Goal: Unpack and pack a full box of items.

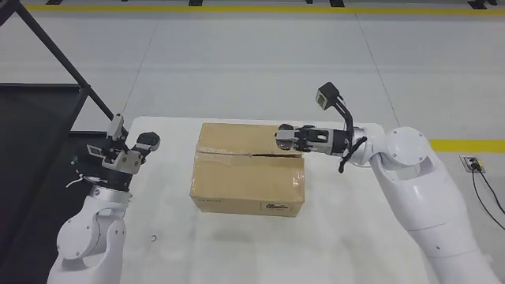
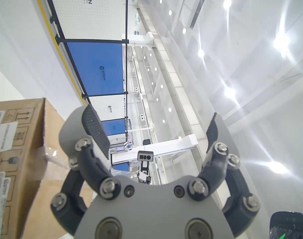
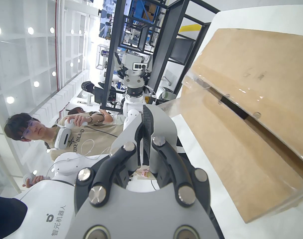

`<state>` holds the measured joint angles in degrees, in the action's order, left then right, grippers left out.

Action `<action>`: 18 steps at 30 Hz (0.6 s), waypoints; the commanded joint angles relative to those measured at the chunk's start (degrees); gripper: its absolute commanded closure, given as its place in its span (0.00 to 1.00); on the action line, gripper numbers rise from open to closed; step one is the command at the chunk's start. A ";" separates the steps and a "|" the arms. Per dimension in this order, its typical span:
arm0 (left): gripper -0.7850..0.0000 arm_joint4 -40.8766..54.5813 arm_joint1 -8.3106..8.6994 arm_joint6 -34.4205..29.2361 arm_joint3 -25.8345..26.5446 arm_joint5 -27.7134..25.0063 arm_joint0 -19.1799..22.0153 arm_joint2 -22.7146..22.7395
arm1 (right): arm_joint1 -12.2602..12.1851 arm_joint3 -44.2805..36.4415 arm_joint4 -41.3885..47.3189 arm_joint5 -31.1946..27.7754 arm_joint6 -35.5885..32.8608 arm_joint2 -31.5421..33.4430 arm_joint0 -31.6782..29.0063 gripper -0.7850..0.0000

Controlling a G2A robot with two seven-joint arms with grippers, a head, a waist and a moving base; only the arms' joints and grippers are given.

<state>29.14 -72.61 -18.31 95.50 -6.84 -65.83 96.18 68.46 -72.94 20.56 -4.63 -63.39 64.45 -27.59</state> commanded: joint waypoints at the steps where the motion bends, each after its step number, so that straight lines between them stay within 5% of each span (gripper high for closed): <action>1: 0.00 0.58 0.06 -0.12 -0.46 -0.05 -0.11 0.47 | 0.27 0.49 0.37 0.22 0.35 -0.80 1.13 1.00; 18: 0.00 4.13 0.52 -2.05 -2.97 -0.47 -0.96 2.82 | 2.79 4.10 7.53 -3.66 -0.24 -5.93 8.01 1.00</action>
<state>33.17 -72.11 -20.24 92.59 -7.31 -66.75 98.98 71.16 -69.14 27.79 -8.11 -63.49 58.67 -19.82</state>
